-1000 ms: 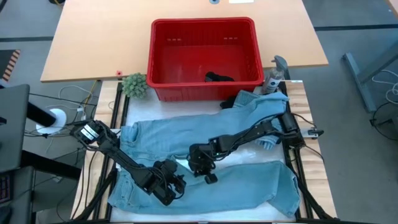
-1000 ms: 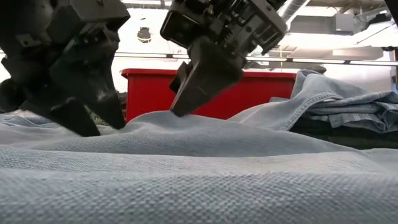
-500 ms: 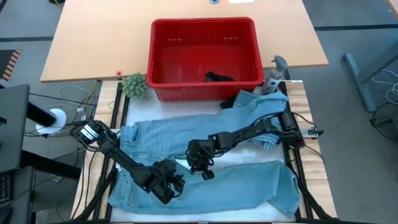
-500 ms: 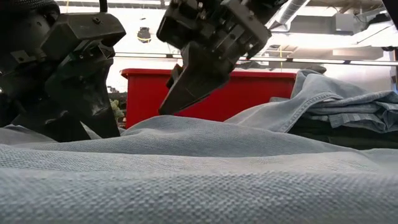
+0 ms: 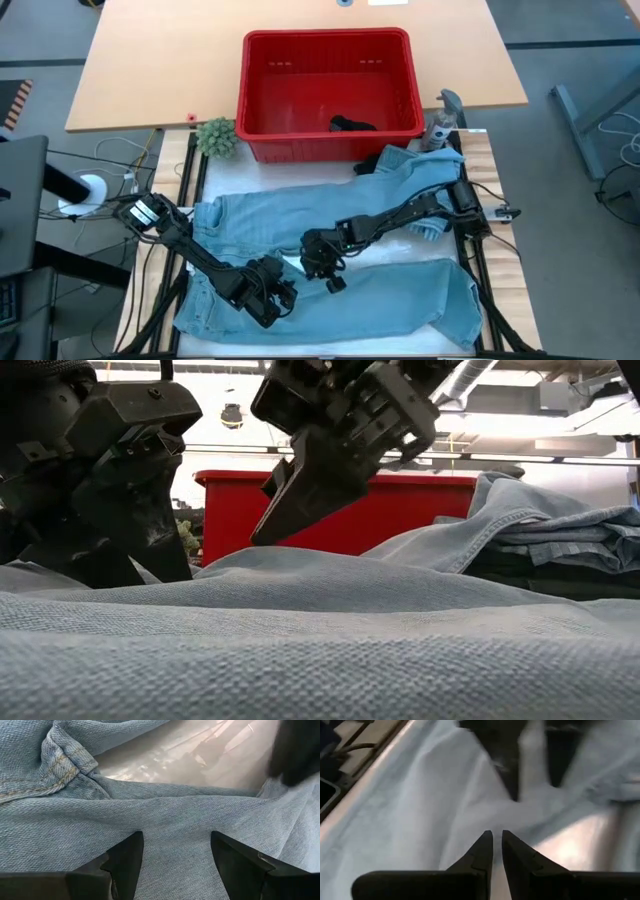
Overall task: Fold Laundry from Bin
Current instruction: Fold the blue pants
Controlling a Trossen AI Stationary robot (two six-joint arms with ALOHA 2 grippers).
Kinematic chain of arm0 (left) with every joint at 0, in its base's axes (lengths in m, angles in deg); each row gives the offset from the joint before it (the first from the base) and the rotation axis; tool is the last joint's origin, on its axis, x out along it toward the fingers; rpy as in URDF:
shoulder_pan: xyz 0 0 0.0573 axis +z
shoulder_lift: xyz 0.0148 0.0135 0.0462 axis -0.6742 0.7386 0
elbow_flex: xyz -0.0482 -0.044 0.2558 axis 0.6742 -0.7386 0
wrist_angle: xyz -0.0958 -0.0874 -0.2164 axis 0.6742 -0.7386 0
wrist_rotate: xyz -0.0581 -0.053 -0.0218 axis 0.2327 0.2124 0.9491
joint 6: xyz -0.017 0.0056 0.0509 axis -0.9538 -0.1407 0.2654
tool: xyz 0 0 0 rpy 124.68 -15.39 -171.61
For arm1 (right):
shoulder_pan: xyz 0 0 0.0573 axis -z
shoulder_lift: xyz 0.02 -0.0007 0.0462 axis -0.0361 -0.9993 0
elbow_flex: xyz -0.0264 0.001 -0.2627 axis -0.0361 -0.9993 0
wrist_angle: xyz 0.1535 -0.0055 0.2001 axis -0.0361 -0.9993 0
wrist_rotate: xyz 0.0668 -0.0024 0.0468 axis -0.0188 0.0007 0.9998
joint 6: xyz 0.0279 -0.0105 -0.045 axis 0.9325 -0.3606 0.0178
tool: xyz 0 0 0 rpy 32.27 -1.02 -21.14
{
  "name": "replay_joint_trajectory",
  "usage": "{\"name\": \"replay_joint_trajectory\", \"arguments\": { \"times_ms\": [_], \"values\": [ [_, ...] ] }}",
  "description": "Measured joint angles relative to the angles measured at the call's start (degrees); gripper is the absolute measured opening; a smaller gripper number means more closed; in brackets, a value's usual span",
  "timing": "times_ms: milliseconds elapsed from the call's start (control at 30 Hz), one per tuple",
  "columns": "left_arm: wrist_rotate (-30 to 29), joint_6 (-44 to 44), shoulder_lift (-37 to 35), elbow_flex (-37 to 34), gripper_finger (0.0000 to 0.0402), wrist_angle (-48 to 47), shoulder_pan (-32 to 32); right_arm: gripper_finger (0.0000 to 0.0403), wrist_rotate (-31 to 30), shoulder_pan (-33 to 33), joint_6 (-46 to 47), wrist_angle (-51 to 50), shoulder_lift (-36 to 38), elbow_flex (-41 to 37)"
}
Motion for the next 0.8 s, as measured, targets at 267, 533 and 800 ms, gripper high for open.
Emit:
{"name": "replay_joint_trajectory", "arguments": {
  "times_ms": [267,533,800],
  "values": [
    [0.0,0.6,0.0,0.0,0.0226,0.0,0.0,0.0067,0.3,2.7,1.5,0.7,-1.3,0.1],
    [0.5,0.9,0.0,0.0,0.0226,-0.6,0.0,0.0067,1.4,0.4,0.5,1.4,-3.2,0.0],
    [0.7,2.0,-0.1,0.0,0.0226,-0.9,0.1,0.0067,2.2,0.2,1.1,2.5,-3.2,-0.4]
  ]
}}
